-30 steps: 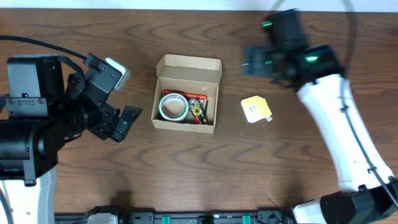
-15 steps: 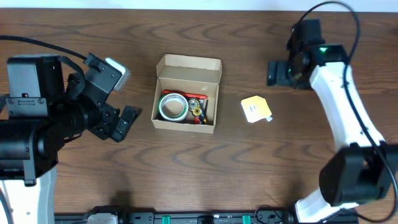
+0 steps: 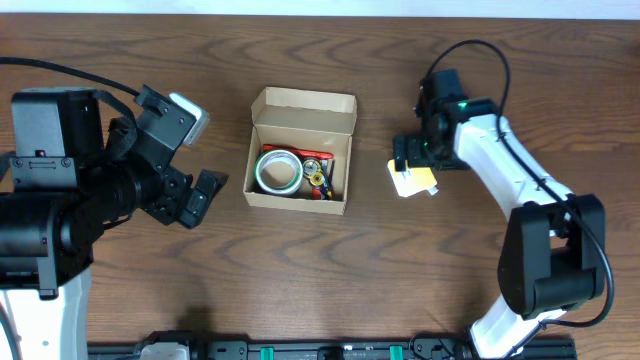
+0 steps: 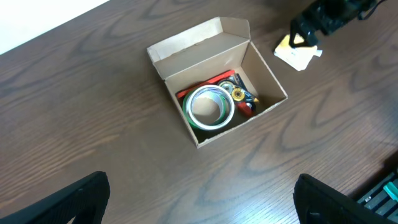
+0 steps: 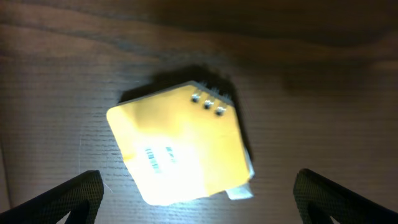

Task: Pack container
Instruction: 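Grasp the yellow spiral notepad with the right gripper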

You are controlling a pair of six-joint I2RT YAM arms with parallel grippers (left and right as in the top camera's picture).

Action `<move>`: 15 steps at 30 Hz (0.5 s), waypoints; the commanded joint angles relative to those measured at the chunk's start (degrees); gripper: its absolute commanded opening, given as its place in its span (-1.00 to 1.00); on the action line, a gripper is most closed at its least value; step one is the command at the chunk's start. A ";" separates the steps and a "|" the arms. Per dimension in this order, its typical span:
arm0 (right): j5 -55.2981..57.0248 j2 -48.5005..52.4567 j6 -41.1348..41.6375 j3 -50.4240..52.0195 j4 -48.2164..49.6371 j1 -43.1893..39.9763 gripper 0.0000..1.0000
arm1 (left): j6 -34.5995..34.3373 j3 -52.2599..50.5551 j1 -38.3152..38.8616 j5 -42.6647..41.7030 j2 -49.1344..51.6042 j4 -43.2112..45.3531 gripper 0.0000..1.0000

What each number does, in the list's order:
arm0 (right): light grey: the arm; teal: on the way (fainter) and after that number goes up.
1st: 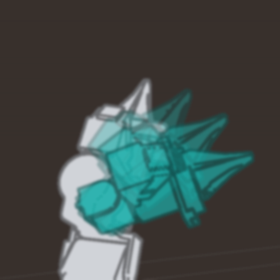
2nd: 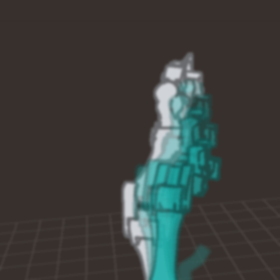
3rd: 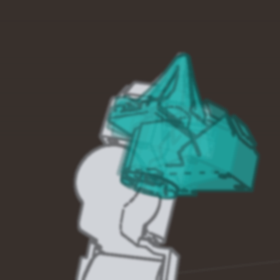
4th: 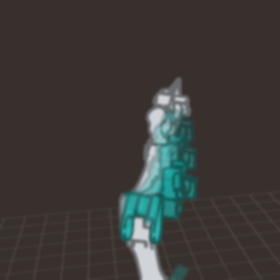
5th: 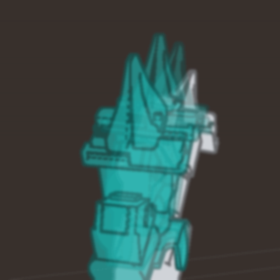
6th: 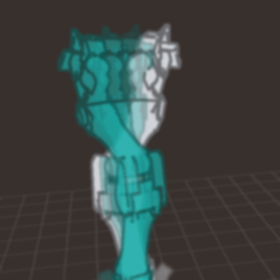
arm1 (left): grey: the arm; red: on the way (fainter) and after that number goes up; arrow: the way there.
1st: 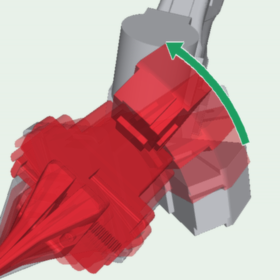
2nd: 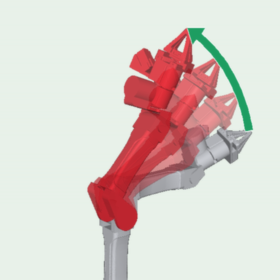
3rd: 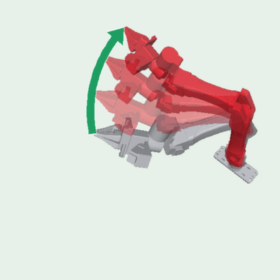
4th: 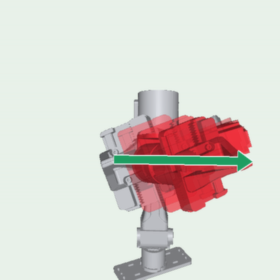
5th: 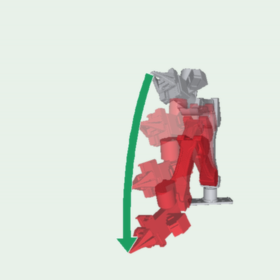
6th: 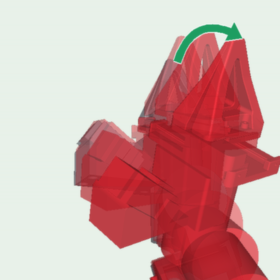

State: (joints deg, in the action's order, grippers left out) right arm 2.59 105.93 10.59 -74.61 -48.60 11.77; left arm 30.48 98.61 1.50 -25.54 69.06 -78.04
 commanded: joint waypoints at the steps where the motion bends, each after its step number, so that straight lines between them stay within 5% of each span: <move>1: 3.41 0.17 -1.27 2.32 2.40 2.08 0.99 | 0.83 0.79 -0.35 -0.90 0.04 -0.17 0.90; 15: 4.55 0.22 -2.99 9.42 15.58 3.63 0.99 | 0.83 0.79 -0.35 -0.90 0.04 -0.17 0.90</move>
State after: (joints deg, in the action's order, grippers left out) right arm 5.93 105.93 8.47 -66.19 -34.09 15.33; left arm 30.48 98.61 1.50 -25.56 69.06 -78.06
